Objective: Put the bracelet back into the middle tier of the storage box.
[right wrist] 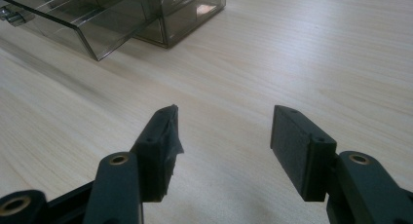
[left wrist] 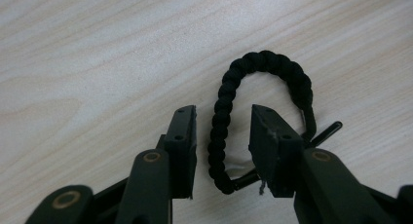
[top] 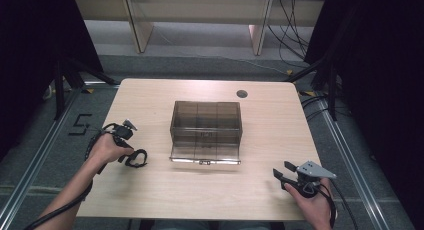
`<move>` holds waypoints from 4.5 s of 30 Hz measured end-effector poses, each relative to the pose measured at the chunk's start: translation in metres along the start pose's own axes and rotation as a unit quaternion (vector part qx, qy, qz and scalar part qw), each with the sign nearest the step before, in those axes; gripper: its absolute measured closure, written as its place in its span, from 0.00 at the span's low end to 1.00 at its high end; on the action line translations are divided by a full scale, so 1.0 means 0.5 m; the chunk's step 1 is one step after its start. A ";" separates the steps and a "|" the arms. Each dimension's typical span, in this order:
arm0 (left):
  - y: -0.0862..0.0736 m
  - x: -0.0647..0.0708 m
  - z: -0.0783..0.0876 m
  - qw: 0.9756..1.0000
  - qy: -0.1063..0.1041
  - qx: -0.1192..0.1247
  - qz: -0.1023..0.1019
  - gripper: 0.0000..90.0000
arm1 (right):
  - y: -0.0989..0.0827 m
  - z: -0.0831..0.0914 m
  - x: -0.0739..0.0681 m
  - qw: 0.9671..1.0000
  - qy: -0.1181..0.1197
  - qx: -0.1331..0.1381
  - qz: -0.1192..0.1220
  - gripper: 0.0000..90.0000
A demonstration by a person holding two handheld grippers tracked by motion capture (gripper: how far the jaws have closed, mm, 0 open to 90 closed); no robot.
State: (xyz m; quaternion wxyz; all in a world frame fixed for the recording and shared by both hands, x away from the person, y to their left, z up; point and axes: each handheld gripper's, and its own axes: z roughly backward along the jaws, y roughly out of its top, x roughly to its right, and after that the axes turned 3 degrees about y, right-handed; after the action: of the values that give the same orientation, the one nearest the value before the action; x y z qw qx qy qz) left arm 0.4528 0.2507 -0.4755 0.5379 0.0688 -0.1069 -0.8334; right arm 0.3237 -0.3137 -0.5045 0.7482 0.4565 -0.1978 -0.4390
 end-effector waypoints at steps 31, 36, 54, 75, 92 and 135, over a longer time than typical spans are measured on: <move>0.004 0.013 -0.002 0.999 0.007 -0.036 -0.040 0.93 | 0.000 -0.001 0.001 1.000 0.001 0.001 0.007 0.49; -0.001 0.017 0.009 0.999 0.002 -0.027 -0.047 0.94 | 0.000 -0.001 0.001 1.000 0.001 0.001 0.008 0.49; -0.018 0.055 0.054 0.998 -0.023 -0.021 -0.054 0.94 | 0.000 -0.001 0.000 1.000 0.000 0.000 0.008 0.49; -0.007 0.107 0.092 0.996 -0.029 -0.007 -0.085 0.94 | 0.000 -0.003 0.005 1.000 0.003 0.004 0.018 0.49; 0.014 0.133 0.120 0.994 -0.026 -0.006 -0.110 0.94 | 0.000 -0.003 0.004 1.000 0.001 0.004 0.019 0.49; 0.070 0.179 0.158 0.988 -0.026 0.003 -0.150 0.94 | 0.001 -0.004 0.005 1.000 0.007 0.003 0.017 0.49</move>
State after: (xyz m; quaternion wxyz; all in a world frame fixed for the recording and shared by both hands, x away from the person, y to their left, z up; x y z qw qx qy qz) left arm 0.4285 0.1634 -0.3904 0.4033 0.0639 -0.1114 -0.9060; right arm 0.3265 -0.3147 -0.5054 0.7560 0.4582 -0.2011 -0.4221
